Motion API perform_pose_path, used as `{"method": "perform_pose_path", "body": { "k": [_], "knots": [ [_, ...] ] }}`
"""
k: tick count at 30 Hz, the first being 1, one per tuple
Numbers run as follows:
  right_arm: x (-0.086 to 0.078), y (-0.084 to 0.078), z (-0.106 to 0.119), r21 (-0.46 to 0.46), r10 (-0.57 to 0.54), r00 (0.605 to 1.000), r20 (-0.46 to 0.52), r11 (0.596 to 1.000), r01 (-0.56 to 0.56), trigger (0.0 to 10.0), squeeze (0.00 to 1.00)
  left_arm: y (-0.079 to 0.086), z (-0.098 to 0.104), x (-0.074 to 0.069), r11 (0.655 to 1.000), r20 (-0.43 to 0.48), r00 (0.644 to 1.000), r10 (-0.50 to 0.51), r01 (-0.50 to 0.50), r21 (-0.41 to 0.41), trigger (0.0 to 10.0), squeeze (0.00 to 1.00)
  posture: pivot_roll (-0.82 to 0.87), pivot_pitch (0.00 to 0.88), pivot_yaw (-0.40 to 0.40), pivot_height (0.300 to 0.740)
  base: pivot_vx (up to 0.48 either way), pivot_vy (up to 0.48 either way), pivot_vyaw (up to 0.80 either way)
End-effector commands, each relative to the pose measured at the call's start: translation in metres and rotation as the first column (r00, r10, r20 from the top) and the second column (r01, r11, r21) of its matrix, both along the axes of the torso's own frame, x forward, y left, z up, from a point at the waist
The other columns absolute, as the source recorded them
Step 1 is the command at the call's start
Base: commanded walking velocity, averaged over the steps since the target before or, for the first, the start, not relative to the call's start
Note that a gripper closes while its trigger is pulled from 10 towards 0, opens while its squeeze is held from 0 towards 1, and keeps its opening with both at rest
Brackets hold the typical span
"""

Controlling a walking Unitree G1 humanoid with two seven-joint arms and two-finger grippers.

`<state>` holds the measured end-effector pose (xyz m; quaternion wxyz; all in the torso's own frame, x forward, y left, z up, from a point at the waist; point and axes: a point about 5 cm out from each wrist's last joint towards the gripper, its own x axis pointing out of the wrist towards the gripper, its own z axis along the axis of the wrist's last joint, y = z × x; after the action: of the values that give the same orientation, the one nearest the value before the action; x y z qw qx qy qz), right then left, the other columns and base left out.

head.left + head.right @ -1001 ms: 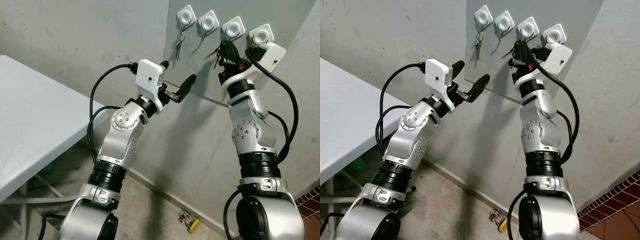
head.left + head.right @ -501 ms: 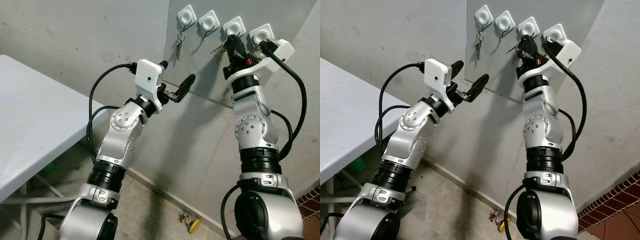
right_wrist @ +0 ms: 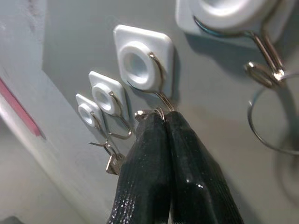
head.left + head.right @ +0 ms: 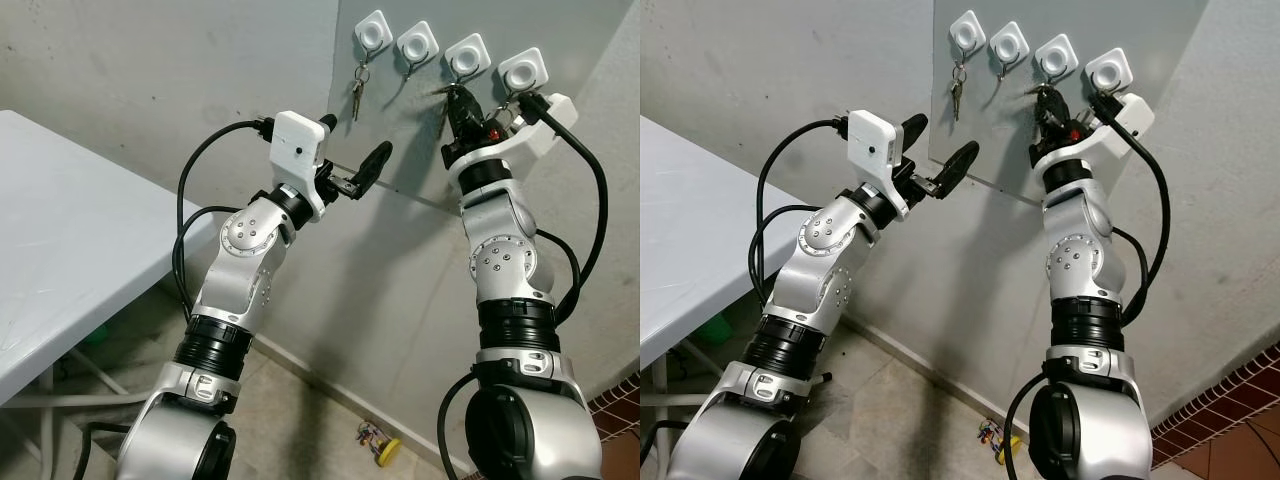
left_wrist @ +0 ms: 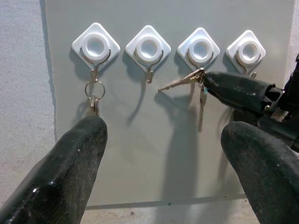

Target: Hang keys on a hook

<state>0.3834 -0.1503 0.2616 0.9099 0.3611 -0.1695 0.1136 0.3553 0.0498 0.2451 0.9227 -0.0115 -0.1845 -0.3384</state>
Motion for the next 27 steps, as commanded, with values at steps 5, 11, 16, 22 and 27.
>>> {"method": "perform_pose_path", "body": {
  "k": [5, 11, 16, 22, 27],
  "knots": [
    [0.0035, -0.0061, -0.0129, 0.082, -0.002, 0.996, -0.085, 0.997, 0.009, 10.0, 0.00, -0.0008, 0.0082, 0.0014, 1.000, 0.013, 1.000, -0.001, 0.001, -0.005, 10.0, 0.00, -0.02, 0.000, -0.043, 0.711, 0.000, 0.000, 0.00],
    [0.0038, -0.0065, -0.0162, 0.078, -0.006, 0.995, -0.098, 0.997, 0.013, 10.0, 0.00, 0.0003, 0.0084, 0.0020, 1.000, 0.013, 1.000, 0.004, -0.004, -0.006, 10.0, 0.00, -0.02, 0.000, -0.043, 0.711, 0.000, 0.000, 0.00],
    [0.0026, -0.0056, -0.0182, 0.069, 0.003, 0.995, -0.099, 0.998, 0.004, 10.0, 0.06, 0.0008, 0.0085, 0.0019, 1.000, 0.015, 1.000, 0.008, -0.008, -0.006, 10.0, 0.00, -0.02, 0.000, -0.041, 0.711, 0.000, 0.000, 0.00],
    [0.0005, -0.0056, -0.0159, 0.046, 0.006, 0.998, -0.067, 0.999, -0.003, 10.0, 1.00, 0.0005, 0.0088, 0.0023, 1.000, 0.015, 1.000, 0.010, -0.010, -0.007, 10.0, 0.00, -0.02, 0.000, -0.043, 0.711, 0.000, 0.000, 0.00],
    [-0.0008, -0.0036, -0.0129, 0.025, 0.015, 0.999, -0.035, 1.000, -0.014, 10.0, 1.00, 0.0000, 0.0084, 0.0019, 1.000, 0.014, 1.000, 0.009, -0.009, -0.009, 10.0, 0.00, -0.02, 0.000, -0.044, 0.711, 0.000, 0.000, 0.00]
  ]
}}
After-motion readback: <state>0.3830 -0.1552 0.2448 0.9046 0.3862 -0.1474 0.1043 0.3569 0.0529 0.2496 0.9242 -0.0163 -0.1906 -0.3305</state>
